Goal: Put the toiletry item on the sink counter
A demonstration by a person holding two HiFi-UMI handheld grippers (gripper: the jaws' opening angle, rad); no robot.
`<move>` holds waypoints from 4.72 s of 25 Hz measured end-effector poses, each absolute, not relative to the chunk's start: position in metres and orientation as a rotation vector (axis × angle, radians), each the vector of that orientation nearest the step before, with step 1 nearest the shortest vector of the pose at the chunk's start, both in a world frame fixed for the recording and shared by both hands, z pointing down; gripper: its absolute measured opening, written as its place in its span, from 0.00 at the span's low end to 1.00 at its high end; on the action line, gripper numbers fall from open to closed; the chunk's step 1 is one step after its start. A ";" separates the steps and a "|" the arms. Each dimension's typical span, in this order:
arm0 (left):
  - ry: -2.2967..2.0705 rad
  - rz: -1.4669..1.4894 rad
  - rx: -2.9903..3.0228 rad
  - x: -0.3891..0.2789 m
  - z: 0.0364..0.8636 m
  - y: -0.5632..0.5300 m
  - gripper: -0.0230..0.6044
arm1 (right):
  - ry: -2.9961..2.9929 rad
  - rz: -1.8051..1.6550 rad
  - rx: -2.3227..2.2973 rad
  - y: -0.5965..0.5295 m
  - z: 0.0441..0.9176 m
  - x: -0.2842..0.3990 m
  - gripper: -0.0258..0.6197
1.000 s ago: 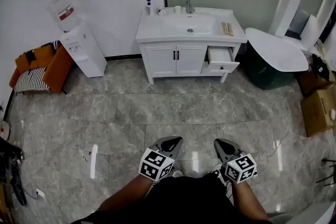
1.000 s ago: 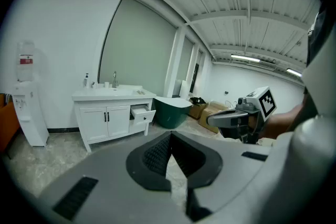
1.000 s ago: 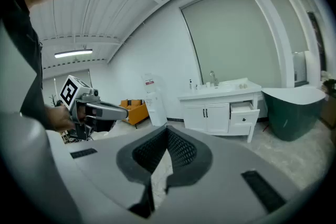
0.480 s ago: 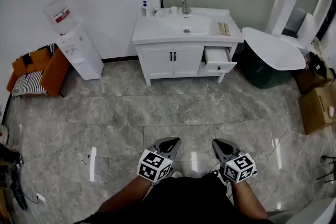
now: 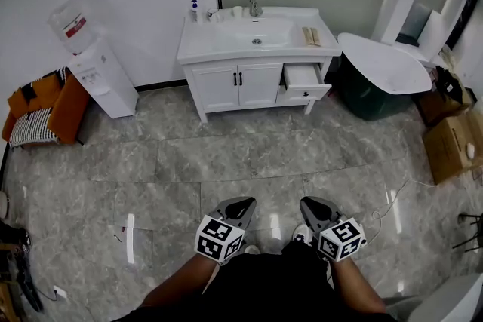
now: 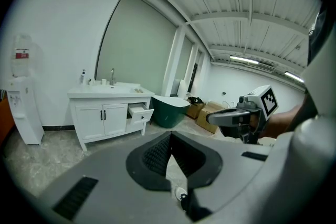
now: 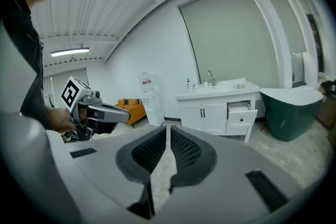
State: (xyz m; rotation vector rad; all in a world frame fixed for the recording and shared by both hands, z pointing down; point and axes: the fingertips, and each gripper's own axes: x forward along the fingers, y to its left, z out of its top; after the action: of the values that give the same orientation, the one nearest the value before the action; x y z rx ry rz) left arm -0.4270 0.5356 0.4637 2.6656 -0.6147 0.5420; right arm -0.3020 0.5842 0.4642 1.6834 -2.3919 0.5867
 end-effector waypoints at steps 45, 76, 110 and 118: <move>-0.780 0.640 2.559 -0.156 0.481 0.329 0.04 | -2.442 0.658 1.565 0.359 0.494 -0.011 0.04; -0.585 0.634 2.665 -0.122 0.485 -0.004 0.04 | -2.249 0.669 1.711 0.062 0.496 0.018 0.04; -0.995 0.723 2.423 0.014 0.535 -0.156 0.04 | -1.959 0.758 1.524 -0.208 0.619 0.283 0.05; -1.091 0.733 2.370 0.044 0.527 -0.166 0.04 | -1.961 0.873 1.452 -0.251 0.656 0.298 0.19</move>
State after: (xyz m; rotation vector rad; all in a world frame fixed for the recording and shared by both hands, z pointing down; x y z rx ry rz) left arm 0.0438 -0.1663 0.5268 2.3696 -1.0910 0.7332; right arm 0.2976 -0.2514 0.6563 1.4523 -1.9614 0.8730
